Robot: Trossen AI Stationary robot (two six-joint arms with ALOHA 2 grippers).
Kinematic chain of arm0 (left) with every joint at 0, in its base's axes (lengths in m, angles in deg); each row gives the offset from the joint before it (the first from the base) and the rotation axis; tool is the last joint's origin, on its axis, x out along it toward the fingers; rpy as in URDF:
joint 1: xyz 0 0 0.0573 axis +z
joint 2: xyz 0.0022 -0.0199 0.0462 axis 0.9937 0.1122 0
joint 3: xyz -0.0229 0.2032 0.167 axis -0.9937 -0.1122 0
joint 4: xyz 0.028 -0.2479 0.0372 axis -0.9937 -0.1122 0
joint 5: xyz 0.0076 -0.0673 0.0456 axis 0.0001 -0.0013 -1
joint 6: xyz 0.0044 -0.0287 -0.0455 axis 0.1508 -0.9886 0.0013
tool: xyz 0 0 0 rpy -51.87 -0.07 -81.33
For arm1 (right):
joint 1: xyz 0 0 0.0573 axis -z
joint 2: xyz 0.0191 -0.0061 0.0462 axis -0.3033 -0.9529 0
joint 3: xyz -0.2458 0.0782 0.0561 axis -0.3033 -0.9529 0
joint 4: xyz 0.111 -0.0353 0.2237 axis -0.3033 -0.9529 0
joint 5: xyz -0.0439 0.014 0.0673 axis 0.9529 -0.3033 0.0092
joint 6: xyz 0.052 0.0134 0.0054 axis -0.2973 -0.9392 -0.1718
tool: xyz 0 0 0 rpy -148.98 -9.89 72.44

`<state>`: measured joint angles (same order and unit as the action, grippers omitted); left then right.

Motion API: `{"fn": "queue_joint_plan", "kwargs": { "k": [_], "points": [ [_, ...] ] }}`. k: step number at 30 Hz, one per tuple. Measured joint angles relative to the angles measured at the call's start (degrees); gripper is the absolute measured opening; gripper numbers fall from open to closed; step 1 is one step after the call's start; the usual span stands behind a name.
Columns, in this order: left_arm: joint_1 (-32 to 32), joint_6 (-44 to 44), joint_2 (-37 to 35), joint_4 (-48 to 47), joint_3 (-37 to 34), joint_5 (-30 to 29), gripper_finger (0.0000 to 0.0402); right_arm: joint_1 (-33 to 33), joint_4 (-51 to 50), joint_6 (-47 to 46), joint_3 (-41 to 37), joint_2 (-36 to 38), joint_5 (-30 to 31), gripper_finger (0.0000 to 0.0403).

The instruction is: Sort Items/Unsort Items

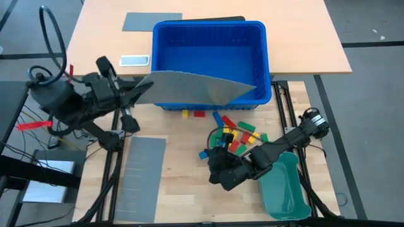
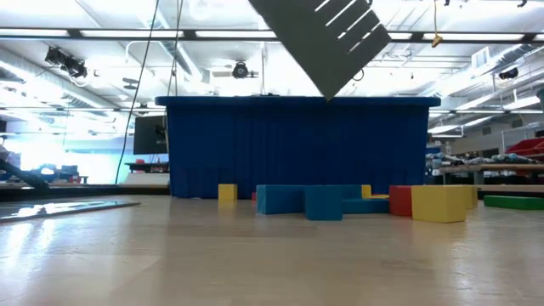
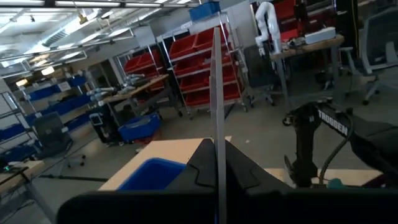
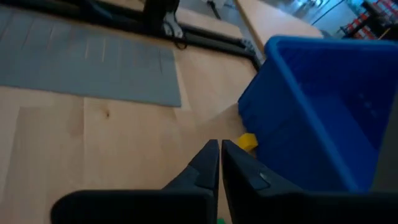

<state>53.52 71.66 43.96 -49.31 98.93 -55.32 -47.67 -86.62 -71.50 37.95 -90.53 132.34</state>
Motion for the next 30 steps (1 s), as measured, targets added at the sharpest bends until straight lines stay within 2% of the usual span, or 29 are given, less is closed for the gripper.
{"fn": "queue_joint_plan", "kwargs": {
  "k": [6, 11, 22, 25, 30],
  "points": [
    [5.6, 1.3, 0.0, 0.0, 0.0, 5.7, 0.0003, 0.0, -0.2, 4.7, 0.0, 6.9, -0.7, 0.0007],
    [11.5, 1.4, -0.1, -2.8, 0.0, 7.9, 0.0003, 1.9, -2.0, 8.9, 0.0, 13.4, -2.2, 0.0003],
    [27.6, 2.1, -0.1, 1.9, -0.1, 26.2, 0.0003, 9.9, -3.3, 14.6, 0.0, 23.7, -4.4, 0.0008],
    [31.3, 2.1, -0.1, 3.1, -0.1, 32.1, 0.0003, 12.6, -3.1, 18.9, 0.0, 25.4, -4.2, 0.0014],
    [35.8, 2.3, -0.1, 2.7, -0.1, 37.6, 0.0003, 17.3, 2.8, 29.2, 0.0, 27.6, -4.2, 0.0047]
  ]
}}
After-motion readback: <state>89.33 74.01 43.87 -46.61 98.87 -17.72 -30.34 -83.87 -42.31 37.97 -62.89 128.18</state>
